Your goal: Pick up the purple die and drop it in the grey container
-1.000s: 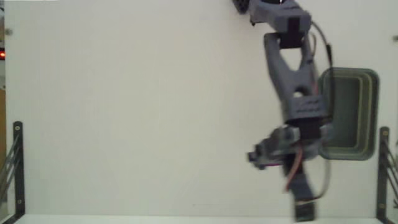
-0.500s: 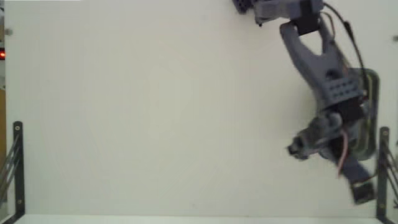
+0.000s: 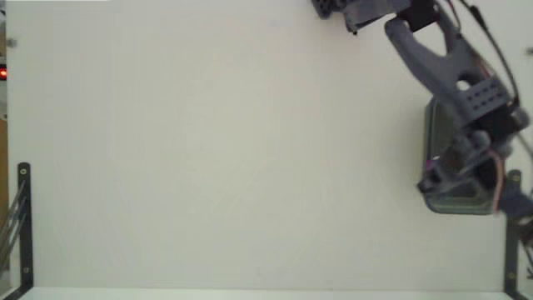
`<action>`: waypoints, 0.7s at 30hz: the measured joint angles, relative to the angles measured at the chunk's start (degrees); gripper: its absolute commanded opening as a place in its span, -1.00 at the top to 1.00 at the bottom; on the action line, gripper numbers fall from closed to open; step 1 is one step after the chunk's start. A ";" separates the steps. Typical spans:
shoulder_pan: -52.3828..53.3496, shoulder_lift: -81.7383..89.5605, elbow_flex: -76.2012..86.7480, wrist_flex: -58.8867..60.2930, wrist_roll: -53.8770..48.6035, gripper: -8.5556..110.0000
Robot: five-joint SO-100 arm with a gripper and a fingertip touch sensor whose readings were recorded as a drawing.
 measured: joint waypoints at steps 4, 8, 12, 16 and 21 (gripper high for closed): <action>-1.93 0.70 1.32 -0.09 0.09 -0.13; -3.34 1.23 2.29 -0.88 0.00 -0.13; -4.13 2.11 2.37 -0.88 0.09 -0.13; -4.75 3.34 2.37 -0.97 0.00 -0.13; -4.75 3.43 2.37 -0.97 0.00 -0.13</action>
